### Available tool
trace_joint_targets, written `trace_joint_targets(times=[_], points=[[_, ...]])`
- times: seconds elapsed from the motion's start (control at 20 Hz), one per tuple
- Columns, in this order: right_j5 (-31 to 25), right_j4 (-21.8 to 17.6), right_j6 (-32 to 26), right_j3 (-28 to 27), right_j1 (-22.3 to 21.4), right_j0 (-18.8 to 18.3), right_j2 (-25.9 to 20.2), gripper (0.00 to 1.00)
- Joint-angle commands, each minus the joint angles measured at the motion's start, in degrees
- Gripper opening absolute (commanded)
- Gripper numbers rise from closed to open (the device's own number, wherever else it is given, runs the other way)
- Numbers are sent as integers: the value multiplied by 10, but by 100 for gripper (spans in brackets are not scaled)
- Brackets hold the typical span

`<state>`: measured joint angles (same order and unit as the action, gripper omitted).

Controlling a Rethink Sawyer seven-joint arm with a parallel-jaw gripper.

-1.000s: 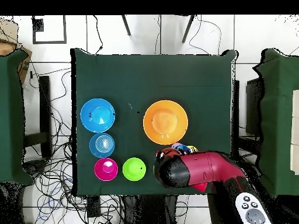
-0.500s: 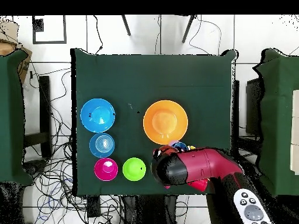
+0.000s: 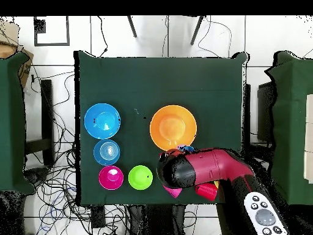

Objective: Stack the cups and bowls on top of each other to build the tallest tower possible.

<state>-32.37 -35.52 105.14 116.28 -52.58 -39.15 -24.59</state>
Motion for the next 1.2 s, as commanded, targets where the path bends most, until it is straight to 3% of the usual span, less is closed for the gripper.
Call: trace_joint_targets(times=[0.05, 1.2], points=[[-55, 9, -60, -52, 63, 1, -39, 0], [-41, -12, -35, -107, 117, 38, -26, 0]])
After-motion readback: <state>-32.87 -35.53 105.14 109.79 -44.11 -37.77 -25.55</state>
